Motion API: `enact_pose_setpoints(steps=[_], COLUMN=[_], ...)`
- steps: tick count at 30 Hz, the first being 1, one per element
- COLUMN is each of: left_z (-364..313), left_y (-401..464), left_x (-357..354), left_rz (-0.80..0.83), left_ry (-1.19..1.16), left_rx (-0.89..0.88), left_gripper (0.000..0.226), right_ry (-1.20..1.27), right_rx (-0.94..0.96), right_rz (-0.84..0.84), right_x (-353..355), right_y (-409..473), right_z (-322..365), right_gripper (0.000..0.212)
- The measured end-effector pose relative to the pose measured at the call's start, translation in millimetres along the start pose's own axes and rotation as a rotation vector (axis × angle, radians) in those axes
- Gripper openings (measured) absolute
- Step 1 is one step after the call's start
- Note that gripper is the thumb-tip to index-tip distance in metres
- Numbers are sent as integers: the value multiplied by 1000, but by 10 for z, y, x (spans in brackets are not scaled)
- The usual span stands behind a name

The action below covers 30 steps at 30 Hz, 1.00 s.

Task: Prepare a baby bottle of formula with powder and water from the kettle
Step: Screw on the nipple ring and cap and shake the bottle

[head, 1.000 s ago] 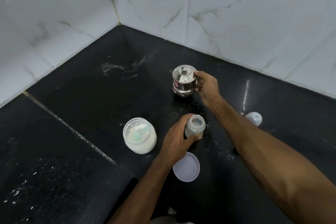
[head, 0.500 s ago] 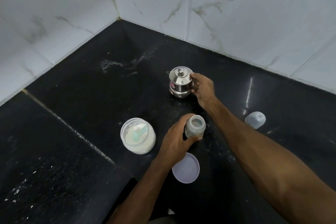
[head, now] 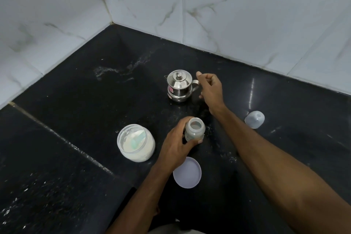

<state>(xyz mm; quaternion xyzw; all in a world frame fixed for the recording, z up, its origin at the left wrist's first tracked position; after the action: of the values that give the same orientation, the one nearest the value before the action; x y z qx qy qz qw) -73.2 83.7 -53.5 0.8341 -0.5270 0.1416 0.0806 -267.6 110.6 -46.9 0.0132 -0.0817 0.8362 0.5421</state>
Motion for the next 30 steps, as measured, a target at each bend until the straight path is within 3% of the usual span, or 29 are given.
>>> enact_pose_setpoints(steps=[5, 10, 18, 30], left_z=[-3, 9, 16, 84], left_y=[-7, -3, 2, 25], left_x=[-7, 1, -3, -6], left_rz=[19, 18, 20, 7], left_ry=[8, 45, 53, 104], left_rx=[-23, -58, -68, -73], left_gripper=[51, 53, 52, 60], right_ry=[13, -41, -231, -638], right_rx=[142, 168, 147, 123], right_rz=[25, -49, -202, 20], right_x=[366, 859, 1545, 1502], right_y=[-352, -792, -1306, -1579], right_z=[294, 222, -149, -638], right_gripper=[22, 26, 1, 57])
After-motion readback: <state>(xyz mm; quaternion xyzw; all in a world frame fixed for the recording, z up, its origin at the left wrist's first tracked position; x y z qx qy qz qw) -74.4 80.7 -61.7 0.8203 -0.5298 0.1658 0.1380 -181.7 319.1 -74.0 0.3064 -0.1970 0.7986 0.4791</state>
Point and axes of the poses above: each hand's wrist, its own y-axis towards the middle knuckle, its own x-axis out of the back of the hand, z = x × y, the point moved 8 cm from there along y, towards the middle knuckle, and after that the axes turned 4 degrees about -y, right-handed, at the moved point
